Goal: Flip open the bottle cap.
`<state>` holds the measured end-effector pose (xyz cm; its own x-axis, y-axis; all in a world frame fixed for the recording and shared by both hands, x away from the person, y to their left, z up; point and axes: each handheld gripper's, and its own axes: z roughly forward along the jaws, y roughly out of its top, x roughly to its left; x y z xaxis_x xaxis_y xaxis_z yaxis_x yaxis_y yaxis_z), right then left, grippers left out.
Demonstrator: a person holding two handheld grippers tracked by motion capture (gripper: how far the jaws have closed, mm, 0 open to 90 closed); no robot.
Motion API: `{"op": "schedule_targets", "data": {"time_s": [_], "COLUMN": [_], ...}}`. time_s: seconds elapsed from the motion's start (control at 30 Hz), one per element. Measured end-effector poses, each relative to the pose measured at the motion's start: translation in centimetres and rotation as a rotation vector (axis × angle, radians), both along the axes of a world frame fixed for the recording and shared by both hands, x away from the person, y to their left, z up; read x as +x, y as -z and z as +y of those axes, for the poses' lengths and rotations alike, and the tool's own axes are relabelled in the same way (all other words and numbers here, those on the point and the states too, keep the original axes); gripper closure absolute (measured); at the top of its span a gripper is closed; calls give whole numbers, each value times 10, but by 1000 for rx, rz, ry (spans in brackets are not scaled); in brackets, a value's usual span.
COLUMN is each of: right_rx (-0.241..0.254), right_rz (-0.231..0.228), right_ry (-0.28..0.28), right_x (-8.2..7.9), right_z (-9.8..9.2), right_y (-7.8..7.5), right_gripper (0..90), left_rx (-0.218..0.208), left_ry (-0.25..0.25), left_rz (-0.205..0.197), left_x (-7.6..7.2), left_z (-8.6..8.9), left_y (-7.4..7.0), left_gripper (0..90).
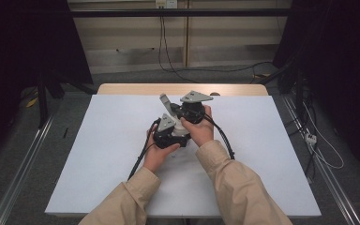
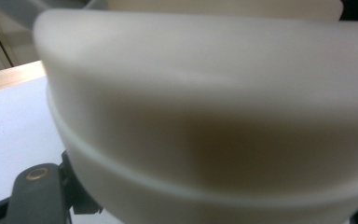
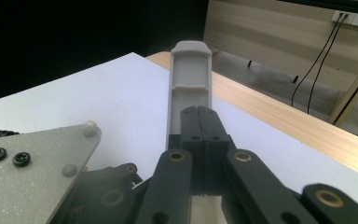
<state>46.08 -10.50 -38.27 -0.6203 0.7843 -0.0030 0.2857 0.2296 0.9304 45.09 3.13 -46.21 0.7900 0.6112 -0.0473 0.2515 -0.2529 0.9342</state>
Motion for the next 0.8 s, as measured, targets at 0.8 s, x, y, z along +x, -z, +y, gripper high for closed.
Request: {"op": "schedule_targets", "data": {"time_s": [0.8], "right_rx": [-32], "right_rz": [52], "right_ry": [-14], "right_x": [4], "right_z": [3], "right_y": [-1], "right_gripper": [900], "left_rx": [4], "left_ry": [-8], "left_rz": [-7], "left_x": [-1], "left_z": [-1], "left_y": [0], "left_gripper": [188]}}
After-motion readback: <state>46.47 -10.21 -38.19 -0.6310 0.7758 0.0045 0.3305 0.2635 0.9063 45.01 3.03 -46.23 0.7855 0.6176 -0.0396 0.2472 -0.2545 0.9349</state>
